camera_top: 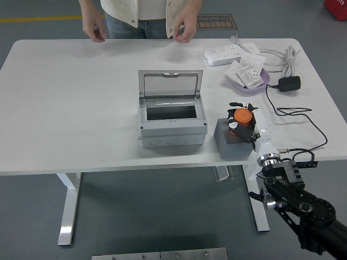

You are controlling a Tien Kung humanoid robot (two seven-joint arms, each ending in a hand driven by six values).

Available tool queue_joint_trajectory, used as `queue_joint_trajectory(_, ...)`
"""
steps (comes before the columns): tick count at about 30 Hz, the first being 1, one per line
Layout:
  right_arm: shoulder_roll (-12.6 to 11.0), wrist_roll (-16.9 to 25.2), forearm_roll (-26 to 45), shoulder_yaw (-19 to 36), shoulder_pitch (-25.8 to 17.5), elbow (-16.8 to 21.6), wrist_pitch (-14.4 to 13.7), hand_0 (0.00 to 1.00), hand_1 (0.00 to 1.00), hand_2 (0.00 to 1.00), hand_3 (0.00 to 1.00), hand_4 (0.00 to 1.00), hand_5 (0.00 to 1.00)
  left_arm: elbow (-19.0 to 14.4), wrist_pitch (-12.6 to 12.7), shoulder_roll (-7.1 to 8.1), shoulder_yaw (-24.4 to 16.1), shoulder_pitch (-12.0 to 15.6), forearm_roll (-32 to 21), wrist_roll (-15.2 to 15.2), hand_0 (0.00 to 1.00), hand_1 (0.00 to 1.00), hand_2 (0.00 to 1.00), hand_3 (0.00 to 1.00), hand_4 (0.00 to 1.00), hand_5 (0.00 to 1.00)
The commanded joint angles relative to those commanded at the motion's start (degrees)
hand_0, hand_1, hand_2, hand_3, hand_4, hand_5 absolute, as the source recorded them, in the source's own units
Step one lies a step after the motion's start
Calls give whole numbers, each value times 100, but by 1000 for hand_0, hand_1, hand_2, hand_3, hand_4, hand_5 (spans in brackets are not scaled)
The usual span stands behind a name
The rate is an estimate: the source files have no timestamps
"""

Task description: Fetch the battery,place it into the box,close the lid of the box

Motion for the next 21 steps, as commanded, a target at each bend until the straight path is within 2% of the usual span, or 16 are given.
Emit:
queue_joint_trajectory(1, -2, -2, 15, 7, 1, 2, 3, 611, 584, 560, 598, 275, 2, 0, 1, 1, -7, -1, 3, -1, 577, 610, 551, 558, 542, 2)
queue_joint_trajectory(2, -6, -8, 42, 23, 1, 4, 16, 551, 520, 501, 550, 200, 2, 0, 3, 4, -13, -3, -1, -5, 577, 610, 551, 559, 543, 2)
queue_joint_trajectory(6, -14, -38, 72, 58, 6, 24, 39, 551, 520, 501, 550, 200, 2, 0, 9, 8, -44, -8, 15, -6, 577, 610, 551, 559, 543, 2)
queue_joint_trajectory(7, -15, -45, 71, 61, 8, 31, 40, 434, 406, 408, 435, 2, 2, 0, 10, 8, -49, -8, 18, -6, 578, 613, 552, 559, 544, 2)
queue_joint_trajectory(12, -35, -81, 50, 67, 23, 118, 49, 434, 406, 408, 435, 2, 2, 0, 20, 7, -60, -8, 37, -6, 578, 613, 552, 559, 544, 2)
queue_joint_trajectory(13, -43, -85, 49, 70, 30, 145, 49, 384, 346, 346, 260, 2, 2, 0, 20, 7, -52, -8, 36, -5, 578, 614, 554, 562, 548, 2)
queue_joint_trajectory(19, -86, -114, 13, 130, 86, 211, 45, 384, 346, 346, 260, 2, 2, 0, 23, 6, -6, -10, 20, -9, 578, 614, 554, 562, 548, 2)
queue_joint_trajectory(21, -106, -123, -3, 162, 102, 217, 45, 389, 344, 341, 227, 2, 2, 0, 23, 9, 16, -8, 7, -11, 578, 618, 557, 565, 558, 2)
